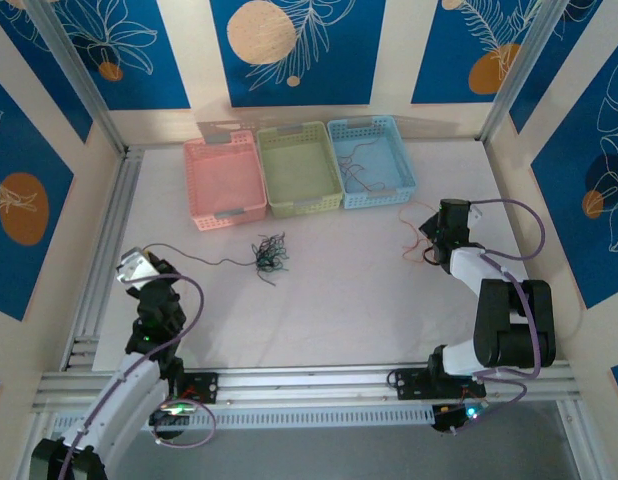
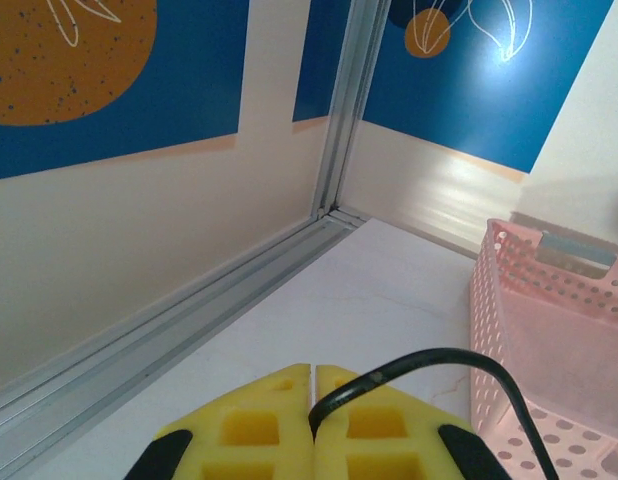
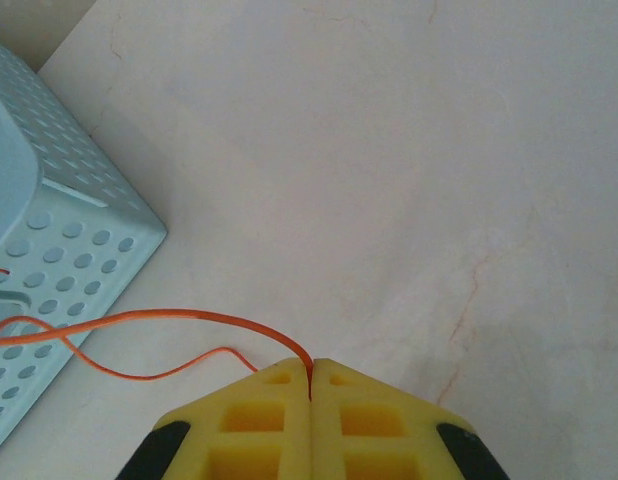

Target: Untangle the cables

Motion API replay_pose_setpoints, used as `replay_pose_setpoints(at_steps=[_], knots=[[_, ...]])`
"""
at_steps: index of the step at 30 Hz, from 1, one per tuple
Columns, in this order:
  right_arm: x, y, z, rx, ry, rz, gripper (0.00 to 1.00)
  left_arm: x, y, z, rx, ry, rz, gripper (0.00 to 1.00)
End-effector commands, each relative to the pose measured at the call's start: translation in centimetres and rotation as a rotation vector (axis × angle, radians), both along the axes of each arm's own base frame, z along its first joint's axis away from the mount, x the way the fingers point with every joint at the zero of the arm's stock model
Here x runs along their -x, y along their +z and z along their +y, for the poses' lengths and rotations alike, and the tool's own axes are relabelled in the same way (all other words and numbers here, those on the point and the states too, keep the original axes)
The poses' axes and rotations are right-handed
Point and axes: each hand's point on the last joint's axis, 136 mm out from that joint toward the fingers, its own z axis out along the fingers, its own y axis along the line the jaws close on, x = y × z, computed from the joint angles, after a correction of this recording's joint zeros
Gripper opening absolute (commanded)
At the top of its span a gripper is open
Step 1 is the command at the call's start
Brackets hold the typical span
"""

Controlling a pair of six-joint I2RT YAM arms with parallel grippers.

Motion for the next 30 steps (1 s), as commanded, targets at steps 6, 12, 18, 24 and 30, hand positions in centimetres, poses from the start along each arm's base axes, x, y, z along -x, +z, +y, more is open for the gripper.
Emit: replay_pose_setpoints(at_steps=[6,12,18,24,30], knots=[[-2.8,4.6,5.1,0.107,0.228,-0.149,0.0,-0.5,-0.1,-0.2,-0.006,-0.018,0.003,0.0],[-3.2,9.6,9.7,0.224,0.397,-0.319,0.0,-0.6,-0.2,-0.3,-0.007,-0.028,0.007,0.0],[-2.3,16.0,11.6,0.241,0.467,-0.466,0.0,-0.7,-0.2,-0.4,-0.006,-0.034,0.006,0.0],[-2.6,21.7,12.1,0.241,0.465,-0.549,0.0,-0.8,-0.2,-0.5,-0.006,-0.038,0.009,0.0],[-5.2,27.5,12.9,0.233,0.456,-0.615,0.0,-0.9,-0.2,-0.6,-0.009,-0.04,0.013,0.0]])
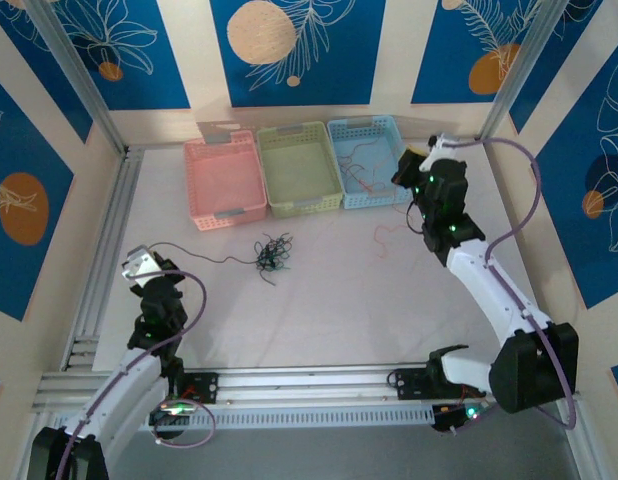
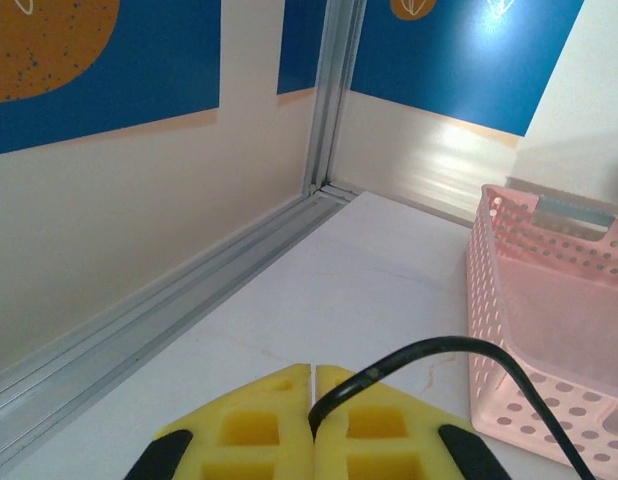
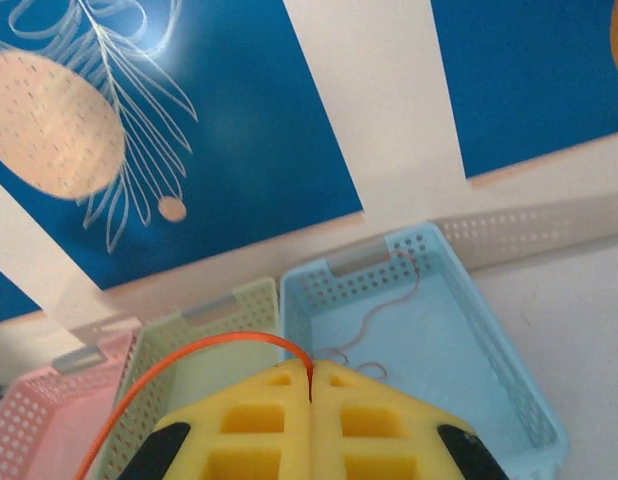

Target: Untangle the cables

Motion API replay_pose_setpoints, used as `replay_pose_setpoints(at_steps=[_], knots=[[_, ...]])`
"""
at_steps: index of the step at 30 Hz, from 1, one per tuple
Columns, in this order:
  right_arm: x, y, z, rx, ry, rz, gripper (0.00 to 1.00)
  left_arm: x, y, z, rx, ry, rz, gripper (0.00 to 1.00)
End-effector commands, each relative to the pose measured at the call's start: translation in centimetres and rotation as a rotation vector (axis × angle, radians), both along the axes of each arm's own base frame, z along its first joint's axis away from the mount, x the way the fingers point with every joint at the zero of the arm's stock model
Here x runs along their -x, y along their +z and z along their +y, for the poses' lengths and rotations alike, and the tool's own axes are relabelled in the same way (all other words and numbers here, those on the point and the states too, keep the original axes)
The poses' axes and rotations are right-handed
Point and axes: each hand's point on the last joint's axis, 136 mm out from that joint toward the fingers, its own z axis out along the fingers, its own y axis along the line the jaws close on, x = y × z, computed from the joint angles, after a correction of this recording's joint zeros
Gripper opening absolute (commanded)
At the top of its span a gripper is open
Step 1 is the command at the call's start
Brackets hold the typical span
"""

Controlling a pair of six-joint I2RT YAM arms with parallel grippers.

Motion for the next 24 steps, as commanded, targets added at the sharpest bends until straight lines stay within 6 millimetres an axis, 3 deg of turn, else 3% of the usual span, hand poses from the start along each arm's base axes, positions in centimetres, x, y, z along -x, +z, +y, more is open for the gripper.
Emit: replay_pose_setpoints(at_steps=[1,7,12,20,24], knots=[[-1.5,3.2,0.9,0.005,0.02,-0.035,0.0,-0.1,0.9,0.1,0.003,-0.002,-0.037,0.0],[-5.7,8.3,2.0,0.004,0.024,-0.097,0.0,-0.2,0.9,0.1,0.003,-0.004,-0.035,0.0],[-11.1,9.4,2.8,-0.01,0.023,-0.087,0.0,-0.2,0.8,0.1,0.002,-0.005,-0.033,0.0],[-19.5,4.8,3.2,0.018,-0.032,-0.005,0.0,-0.3,0.8,0.0,0.001,-0.011,-0.032,0.0],[-21.6,0.1,3.1,0.052,-0.07,0.088,0.0,-0.4,0.8,0.0,0.001,-0.012,-0.031,0.0]])
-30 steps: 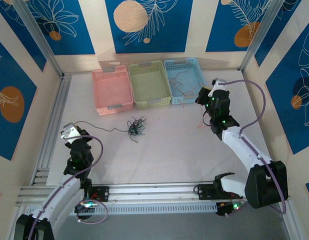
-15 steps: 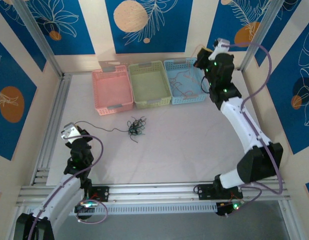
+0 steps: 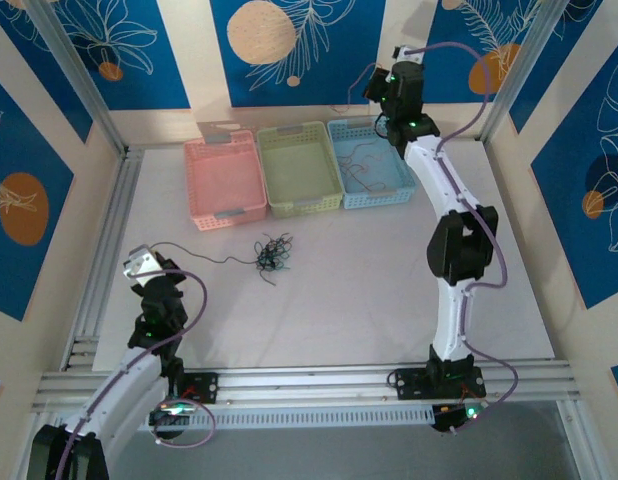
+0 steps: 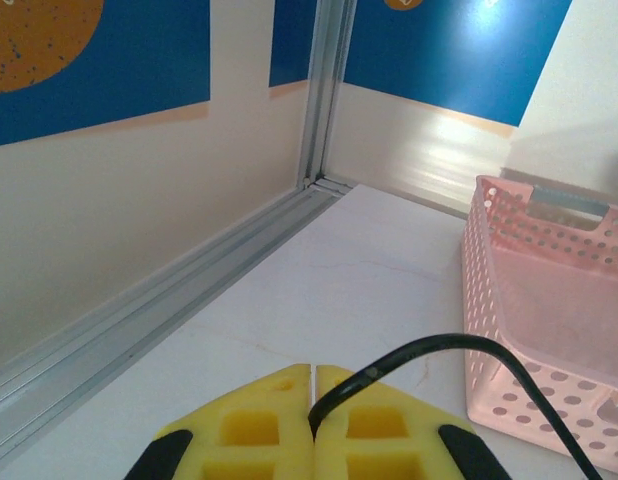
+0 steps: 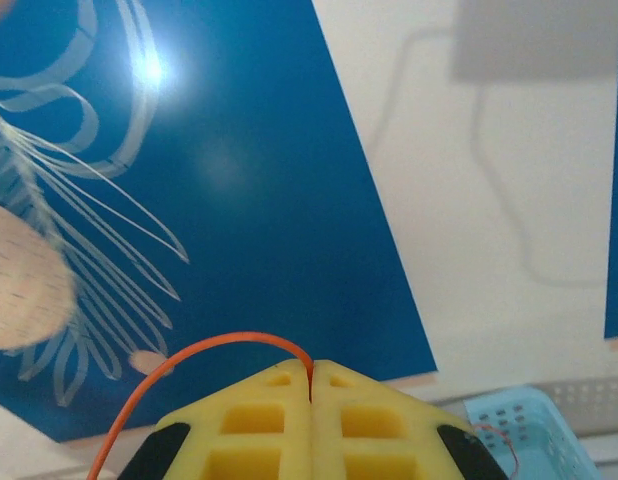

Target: Untangle the cables

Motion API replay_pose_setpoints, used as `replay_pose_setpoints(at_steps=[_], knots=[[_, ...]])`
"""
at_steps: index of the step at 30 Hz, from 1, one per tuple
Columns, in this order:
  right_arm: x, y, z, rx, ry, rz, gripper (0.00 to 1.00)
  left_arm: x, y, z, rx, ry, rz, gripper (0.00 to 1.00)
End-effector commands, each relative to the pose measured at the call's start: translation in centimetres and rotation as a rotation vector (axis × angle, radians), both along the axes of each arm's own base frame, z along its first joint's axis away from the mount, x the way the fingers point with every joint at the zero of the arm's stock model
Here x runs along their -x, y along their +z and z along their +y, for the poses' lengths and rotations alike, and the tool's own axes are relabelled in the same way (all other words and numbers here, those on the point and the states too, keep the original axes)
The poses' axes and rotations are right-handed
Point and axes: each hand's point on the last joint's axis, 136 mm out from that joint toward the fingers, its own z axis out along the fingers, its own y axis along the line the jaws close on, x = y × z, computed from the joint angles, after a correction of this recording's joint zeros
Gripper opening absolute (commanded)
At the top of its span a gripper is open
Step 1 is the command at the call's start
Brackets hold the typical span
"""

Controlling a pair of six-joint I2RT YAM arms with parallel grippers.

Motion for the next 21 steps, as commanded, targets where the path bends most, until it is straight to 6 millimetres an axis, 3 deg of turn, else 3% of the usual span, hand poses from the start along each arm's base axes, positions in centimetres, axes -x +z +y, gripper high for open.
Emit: replay_pose_setpoints(at_steps=[1,6,10,12,15,16,21], knots=[[-0.4,-2.5,-1.3,0.027,-0.064,0.061,0.0,-0.1,1.1,0.2,0.002,0.004,-0.043,0.0],[0.1,-9.0,-3.2,0.007,-0.132,0.161,0.0,-0.2,1.1,0.1,0.001,-0.001,-0.041,0.0],[1.2,-13.3,-3.5,0.001,-0.103,0.249,0.0,-0.3,1.1,0.1,0.001,-0.002,-0.039,0.0],[1.9,-15.1,-3.4,-0.006,-0.077,0.291,0.08,-0.2,1.1,0.1,0.001,-0.001,-0.039,0.0],[2.8,-16.6,-2.6,0.005,-0.016,0.341,0.36,-0.3,1.1,0.0,0.002,-0.008,-0.039,0.0],[3.2,-16.9,-2.0,0.022,0.01,0.355,0.4,-0.3,1.1,-0.1,0.002,-0.013,-0.038,0.0],[6.1,-15.5,2.5,0.131,0.169,0.266,0.46,-0.4,1.1,-0.2,-0.001,-0.023,-0.037,0.0]])
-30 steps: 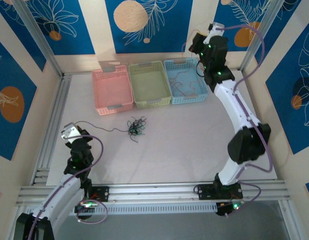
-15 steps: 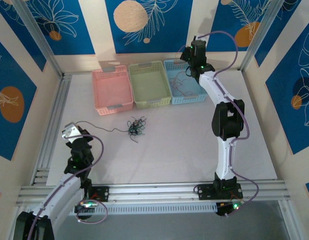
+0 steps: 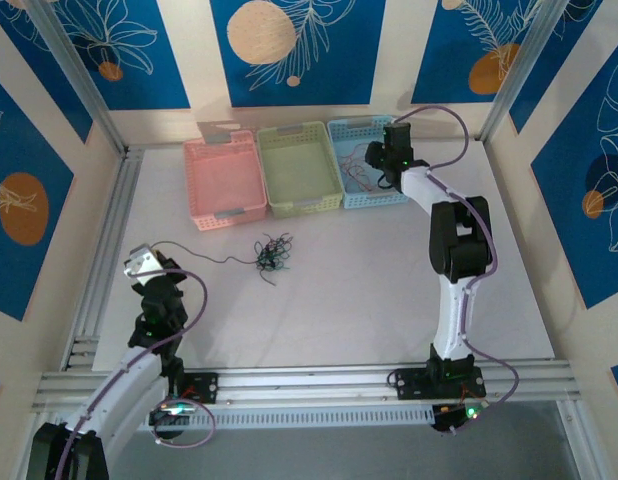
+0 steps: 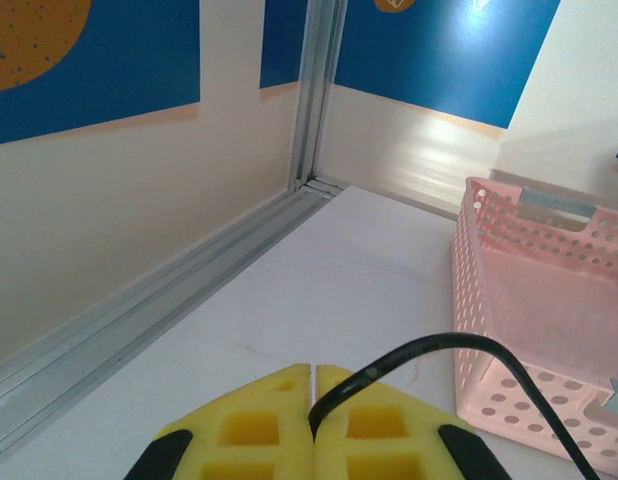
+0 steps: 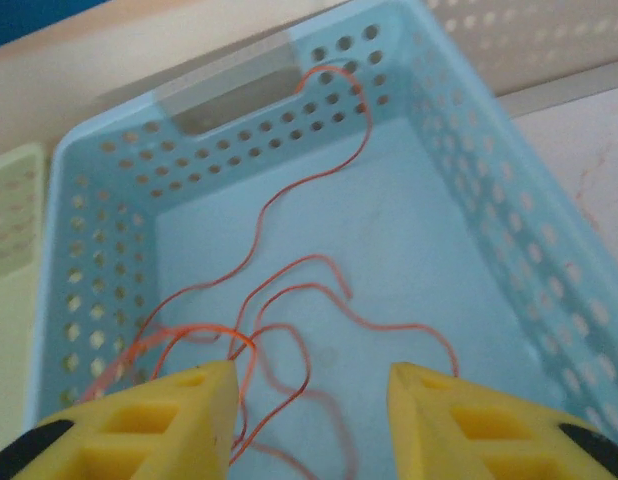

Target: Untangle the cables

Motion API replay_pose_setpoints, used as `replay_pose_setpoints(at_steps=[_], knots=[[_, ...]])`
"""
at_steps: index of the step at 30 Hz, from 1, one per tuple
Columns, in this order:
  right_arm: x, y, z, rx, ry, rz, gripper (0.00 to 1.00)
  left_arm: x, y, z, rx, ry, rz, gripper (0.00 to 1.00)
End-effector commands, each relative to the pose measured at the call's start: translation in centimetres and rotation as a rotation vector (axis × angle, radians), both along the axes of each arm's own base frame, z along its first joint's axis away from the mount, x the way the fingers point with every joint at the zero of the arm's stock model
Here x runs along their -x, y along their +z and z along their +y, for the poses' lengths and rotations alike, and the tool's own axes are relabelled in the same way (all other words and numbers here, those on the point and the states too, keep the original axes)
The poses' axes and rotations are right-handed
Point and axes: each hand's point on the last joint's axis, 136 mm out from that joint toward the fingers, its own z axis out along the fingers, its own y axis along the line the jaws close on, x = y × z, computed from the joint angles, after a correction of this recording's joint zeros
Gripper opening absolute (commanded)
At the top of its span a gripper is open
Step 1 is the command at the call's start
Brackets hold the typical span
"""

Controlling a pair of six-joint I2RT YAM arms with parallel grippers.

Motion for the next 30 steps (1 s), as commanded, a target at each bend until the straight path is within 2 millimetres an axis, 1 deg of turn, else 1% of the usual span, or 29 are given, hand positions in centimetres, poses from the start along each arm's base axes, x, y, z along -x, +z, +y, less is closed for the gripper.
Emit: replay_pose_setpoints(at_steps=[1,2,3,6,7,8,10,12,13,15,17,20,22,24,27,30], knots=[[2.3,5.8,5.1,0.025,0.187,-0.174,0.46,-0.2,0.8,0.1,-0.005,-0.006,-0.026,0.0],[3.0,6.3,6.0,0.027,0.216,-0.202,0.46,-0.2,0.8,0.0,-0.004,-0.01,-0.026,0.0],[3.9,6.6,7.3,0.021,0.255,-0.227,0.47,-0.4,0.8,-0.1,-0.004,-0.019,-0.026,0.0],[6.6,6.6,11.2,-0.009,0.406,-0.244,0.47,-0.7,0.8,-0.6,-0.011,-0.044,-0.019,0.0],[8.0,6.8,13.2,-0.038,0.507,-0.252,0.47,-0.8,0.8,-0.7,-0.013,-0.053,-0.016,0.0],[9.1,6.8,14.7,-0.06,0.594,-0.25,0.47,-0.9,0.8,-0.8,-0.013,-0.06,-0.015,0.0],[12.2,6.7,18.1,-0.113,0.801,-0.228,0.46,-1.1,0.8,-1.1,-0.013,-0.078,-0.012,0.0],[15.1,6.0,20.5,-0.141,0.963,-0.196,0.46,-1.2,0.8,-1.4,-0.014,-0.096,-0.01,0.0],[16.6,5.4,21.6,-0.156,1.042,-0.177,0.45,-1.3,0.8,-1.6,-0.014,-0.106,-0.011,0.0],[18.1,3.8,22.6,-0.154,1.124,-0.159,0.45,-1.5,0.8,-2.1,-0.015,-0.138,-0.012,0.0],[19.9,2.9,23.6,-0.139,1.234,-0.134,0.45,-1.7,1.0,-2.7,-0.02,-0.176,-0.012,0.0],[22.0,1.5,24.3,-0.21,1.369,-0.065,0.45,-2.0,1.0,-3.3,-0.028,-0.211,-0.01,0.0],[23.2,-0.2,24.9,-0.197,1.428,-0.003,0.45,-2.3,1.1,-4.1,-0.047,-0.261,-0.01,0.0],[23.2,-1.9,25.6,-0.151,1.423,0.082,0.45,-2.6,1.1,-4.8,-0.056,-0.302,-0.014,0.0],[23.1,-2.6,26.4,-0.205,1.418,0.173,0.45,-3.0,1.0,-5.4,-0.061,-0.334,-0.006,0.0],[23.7,-3.1,27.0,-0.192,1.435,0.21,0.45,-3.2,0.9,-5.8,-0.063,-0.355,-0.001,0.0]])
